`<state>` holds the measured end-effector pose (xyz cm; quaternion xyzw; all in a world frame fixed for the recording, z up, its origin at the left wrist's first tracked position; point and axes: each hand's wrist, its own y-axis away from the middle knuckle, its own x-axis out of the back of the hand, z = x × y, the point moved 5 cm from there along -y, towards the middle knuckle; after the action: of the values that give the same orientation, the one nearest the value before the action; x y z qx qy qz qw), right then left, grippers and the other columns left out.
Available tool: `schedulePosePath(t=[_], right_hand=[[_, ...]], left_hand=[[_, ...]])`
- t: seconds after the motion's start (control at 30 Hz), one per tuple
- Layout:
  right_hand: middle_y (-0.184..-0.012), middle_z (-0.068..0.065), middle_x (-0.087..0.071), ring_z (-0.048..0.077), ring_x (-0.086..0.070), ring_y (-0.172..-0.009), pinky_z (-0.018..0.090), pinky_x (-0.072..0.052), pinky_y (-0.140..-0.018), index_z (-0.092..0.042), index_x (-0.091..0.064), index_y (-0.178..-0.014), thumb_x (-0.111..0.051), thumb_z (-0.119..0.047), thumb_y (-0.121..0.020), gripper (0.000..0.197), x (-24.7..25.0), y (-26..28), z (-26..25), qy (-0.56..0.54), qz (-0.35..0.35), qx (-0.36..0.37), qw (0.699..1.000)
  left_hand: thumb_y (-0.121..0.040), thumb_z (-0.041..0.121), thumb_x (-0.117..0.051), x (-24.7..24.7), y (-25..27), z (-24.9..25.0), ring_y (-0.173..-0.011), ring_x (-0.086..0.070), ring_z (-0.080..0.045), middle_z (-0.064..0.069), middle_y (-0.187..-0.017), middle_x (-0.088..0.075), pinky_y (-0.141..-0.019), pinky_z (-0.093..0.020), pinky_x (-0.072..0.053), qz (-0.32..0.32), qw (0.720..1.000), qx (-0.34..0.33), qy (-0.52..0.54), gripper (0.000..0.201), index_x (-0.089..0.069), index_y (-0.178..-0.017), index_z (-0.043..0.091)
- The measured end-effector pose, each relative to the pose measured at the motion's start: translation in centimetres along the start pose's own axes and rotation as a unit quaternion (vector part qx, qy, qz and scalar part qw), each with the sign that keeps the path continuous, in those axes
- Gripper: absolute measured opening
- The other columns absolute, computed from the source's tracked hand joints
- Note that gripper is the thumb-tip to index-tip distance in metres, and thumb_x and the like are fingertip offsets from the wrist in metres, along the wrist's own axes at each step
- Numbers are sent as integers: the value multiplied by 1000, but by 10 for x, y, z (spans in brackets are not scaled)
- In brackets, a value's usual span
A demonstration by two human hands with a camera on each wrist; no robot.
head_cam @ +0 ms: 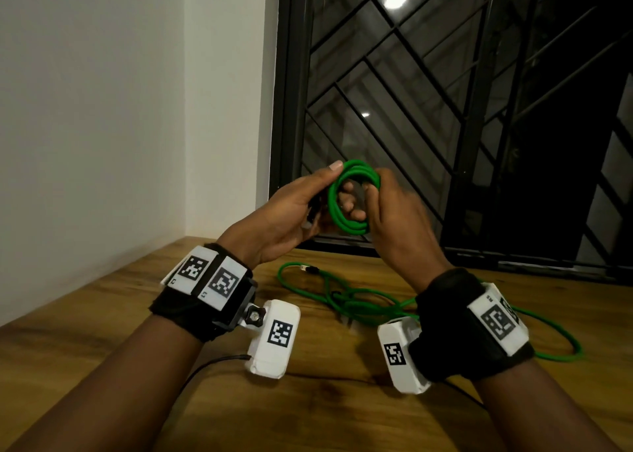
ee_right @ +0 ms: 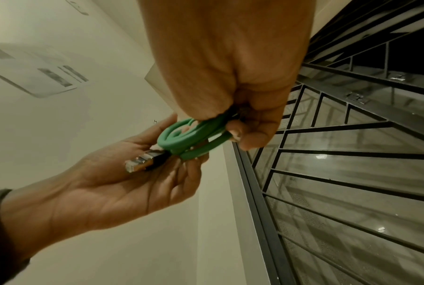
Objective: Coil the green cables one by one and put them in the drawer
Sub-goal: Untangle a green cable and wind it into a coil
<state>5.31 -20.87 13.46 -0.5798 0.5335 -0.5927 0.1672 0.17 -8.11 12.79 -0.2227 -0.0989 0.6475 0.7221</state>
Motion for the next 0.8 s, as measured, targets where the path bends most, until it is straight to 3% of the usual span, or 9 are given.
schedulePosePath(t=[0.1,0.17,0.23,0.3,0.53,0.67,0.73,0.8], right_hand=[[-89,-5,-49,12,-41,-72,28,-16,-58,-10,-51,-122,-36,-22,-107,24,0,-1,1,21,-7,15,1000],[-87,-6,-51,11,-41,-67,31,-22,-56,-12,-51,-122,-37,-24,-107,23,-1,-2,4,12,-14,10,1000],[-81,-7,-52,7,-44,-63,20,-31,-52,-16,-51,-120,-37,-26,-108,21,-3,-3,7,-1,-25,-1,1000],[-76,-10,-51,4,-49,-64,16,-32,-50,-17,-52,-118,-38,-28,-108,21,-4,-3,7,-18,-32,-11,999],[-67,-6,-51,8,-50,-56,25,-30,-47,-13,-50,-112,-39,-29,-108,20,-4,0,-1,-45,-36,-14,998],[-71,1,-60,19,-61,-57,44,-52,-56,-18,-50,-113,-39,-38,-106,24,-2,4,3,-69,-92,-44,992],[-76,1,-65,17,-65,-55,42,-55,-55,-23,-51,-114,-40,-46,-104,27,6,6,2,-59,-121,-58,989],[-83,-1,-67,12,-68,-53,32,-52,-49,-28,-53,-112,-42,-50,-103,26,19,9,-2,-53,-133,-69,987]], left_hand=[[-104,32,-43,4,-3,1,-75,-71,-19,-8,-78,-66,-81,-33,-60,6,998,-10,-55,35,-63,-104,4],[-106,28,-39,6,-4,1,-74,-68,-18,-6,-74,-62,-80,-34,-57,10,995,-28,-98,32,-61,-101,6],[-107,26,-36,6,-6,-1,-69,-62,-15,-3,-68,-54,-78,-32,-54,23,992,-41,-113,31,-58,-97,7],[-108,24,-34,5,-8,-4,-63,-58,-13,0,-63,-49,-72,-28,-53,35,993,-50,-103,30,-55,-94,7],[-107,24,-37,1,-11,-4,-50,-44,-7,7,-52,-37,-66,-28,-57,47,995,-78,-37,30,-53,-87,9],[-107,24,-37,-1,-11,-7,-49,-43,-6,7,-53,-36,-67,-28,-58,35,996,-71,-52,30,-53,-86,10],[-107,25,-37,-3,-10,-7,-49,-43,-5,7,-52,-36,-67,-27,-58,27,995,-70,-59,30,-53,-86,10],[-107,27,-37,-6,-9,-6,-49,-43,-5,8,-52,-37,-68,-29,-57,19,996,-69,-58,31,-54,-87,11]])
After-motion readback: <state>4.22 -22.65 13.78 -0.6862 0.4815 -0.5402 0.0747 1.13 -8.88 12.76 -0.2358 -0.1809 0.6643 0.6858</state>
